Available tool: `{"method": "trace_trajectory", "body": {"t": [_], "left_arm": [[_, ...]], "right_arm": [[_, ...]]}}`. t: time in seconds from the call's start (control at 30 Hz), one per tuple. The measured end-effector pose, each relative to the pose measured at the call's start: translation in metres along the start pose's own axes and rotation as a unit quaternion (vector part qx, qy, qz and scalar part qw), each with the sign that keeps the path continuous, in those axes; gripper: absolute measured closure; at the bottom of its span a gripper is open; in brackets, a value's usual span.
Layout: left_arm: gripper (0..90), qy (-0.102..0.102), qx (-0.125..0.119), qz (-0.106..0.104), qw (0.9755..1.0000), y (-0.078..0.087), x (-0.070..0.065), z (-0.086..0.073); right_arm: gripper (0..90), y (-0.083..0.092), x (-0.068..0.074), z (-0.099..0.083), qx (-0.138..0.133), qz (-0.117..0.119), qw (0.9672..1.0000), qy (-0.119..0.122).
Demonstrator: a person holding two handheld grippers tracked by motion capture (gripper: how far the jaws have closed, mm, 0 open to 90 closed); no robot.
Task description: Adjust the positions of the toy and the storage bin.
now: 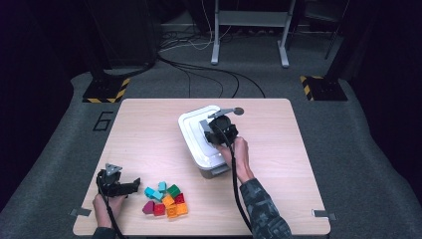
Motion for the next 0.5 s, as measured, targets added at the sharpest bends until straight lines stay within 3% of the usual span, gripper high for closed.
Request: {"method": "trace_trajectory", "body": {"t": [0.07,0.1,0.17,0.33,0.5], "left_arm": [[0.1,0.000,0.000,0.000,1.0000,0.0000,0.0000,0.0000],[0.1,0.000,0.000,0.000,1.0000,0.0000,0.0000,0.0000],[0.1,0.000,0.000,0.000,1.0000,0.0000,0.0000,0.0000],[0.1,0.000,0.000,0.000,1.0000,0.0001,0.0000,0.0000],[0.1,0.000,0.000,0.000,1.0000,0.0001,0.0001,0.0000]], "right_arm": [[65.6,0.0013,-0.0022,-0.0001,0.000,-0.004,0.9999,0.013],[66.3,0.0019,-0.0025,-0.0004,0.001,-0.003,1.0000,0.007],[66.4,0.0025,-0.0068,-0.0001,0.002,0.011,0.9999,0.012],[66.5,0.0038,-0.0073,-0.0004,0.007,0.017,0.9996,0.022],[66.5,0.0058,-0.0100,-0.0017,0.013,0.039,0.9988,0.026]]}}
Point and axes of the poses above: each handheld gripper's, and its own axes: y roughly backward along the jaws, z roughly out of its top, x roughly to its left, the point moved 3 cm from there along -y, roughly forward along the jaws, and after that the axes turned 15 degrees about -y, right-handed, at the moved point
